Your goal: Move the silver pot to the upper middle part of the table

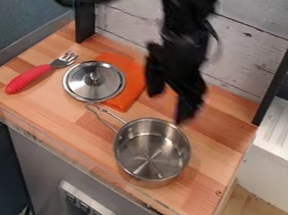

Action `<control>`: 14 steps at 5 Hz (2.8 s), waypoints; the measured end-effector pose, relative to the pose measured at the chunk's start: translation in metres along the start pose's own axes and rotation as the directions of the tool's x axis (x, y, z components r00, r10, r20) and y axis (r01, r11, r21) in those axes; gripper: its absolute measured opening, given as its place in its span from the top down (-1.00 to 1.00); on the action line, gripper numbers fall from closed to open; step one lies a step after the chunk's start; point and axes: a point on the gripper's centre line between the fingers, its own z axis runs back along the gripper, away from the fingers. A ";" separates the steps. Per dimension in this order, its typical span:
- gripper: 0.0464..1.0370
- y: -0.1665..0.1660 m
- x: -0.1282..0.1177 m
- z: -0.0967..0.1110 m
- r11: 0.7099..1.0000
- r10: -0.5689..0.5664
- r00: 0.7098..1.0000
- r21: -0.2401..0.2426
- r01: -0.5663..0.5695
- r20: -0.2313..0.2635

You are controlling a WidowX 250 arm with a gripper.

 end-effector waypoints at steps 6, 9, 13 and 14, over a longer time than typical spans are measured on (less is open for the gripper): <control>-0.26 -0.073 -0.023 -0.065 0.991 0.124 0.980 0.076 -0.113 -0.157; 0.93 -0.068 -0.027 -0.042 0.992 0.113 0.987 0.068 -0.106 -0.111; 0.94 -0.016 0.059 -0.022 0.973 -0.001 0.999 0.232 0.013 -0.054; 0.94 -0.004 0.064 -0.043 0.973 0.018 0.994 0.232 0.008 -0.109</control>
